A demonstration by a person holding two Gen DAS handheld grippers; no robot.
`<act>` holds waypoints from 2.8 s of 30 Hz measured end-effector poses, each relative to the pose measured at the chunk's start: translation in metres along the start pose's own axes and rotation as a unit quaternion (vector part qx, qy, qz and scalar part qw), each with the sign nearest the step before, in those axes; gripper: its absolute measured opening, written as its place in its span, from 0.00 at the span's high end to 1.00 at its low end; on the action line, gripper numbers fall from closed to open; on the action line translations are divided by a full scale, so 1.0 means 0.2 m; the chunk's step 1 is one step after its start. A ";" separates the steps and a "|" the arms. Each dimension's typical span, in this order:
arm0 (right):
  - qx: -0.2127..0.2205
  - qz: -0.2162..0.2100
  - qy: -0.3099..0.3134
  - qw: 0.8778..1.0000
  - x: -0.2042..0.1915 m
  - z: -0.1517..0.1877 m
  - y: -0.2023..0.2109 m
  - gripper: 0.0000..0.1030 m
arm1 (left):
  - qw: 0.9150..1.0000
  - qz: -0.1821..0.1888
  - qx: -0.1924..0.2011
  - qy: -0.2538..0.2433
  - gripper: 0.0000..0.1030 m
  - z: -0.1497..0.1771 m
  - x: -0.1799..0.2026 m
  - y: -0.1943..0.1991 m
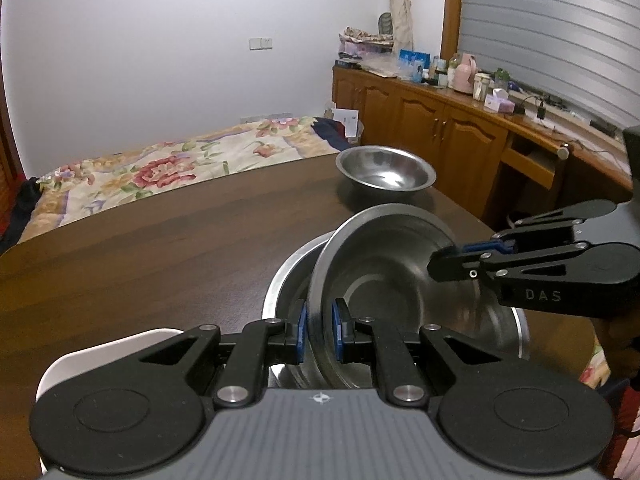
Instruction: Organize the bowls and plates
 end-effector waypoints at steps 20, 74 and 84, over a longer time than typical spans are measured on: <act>0.054 0.064 0.032 0.996 -0.02 0.04 -0.01 0.85 | 0.999 -0.008 0.033 0.020 0.86 0.04 -0.01 -0.03; 0.134 0.078 -0.005 0.988 0.09 -0.07 0.23 0.84 | 0.996 -0.008 0.084 0.020 0.84 -0.15 0.00 0.13; 0.140 0.091 -0.022 0.986 0.20 -0.09 0.23 0.58 | 0.996 -0.008 0.088 0.015 0.53 -0.23 -0.01 0.10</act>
Point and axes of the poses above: each gripper's, at about its wrist camera, not at the fingertips, and y roughly against the way its jaws point, x to its right, z to its underside, the point moved 8 cm from there along -y, roughly the way its jaws point, and after that the axes turned 11 degrees about -x, right-handed, at the moved point
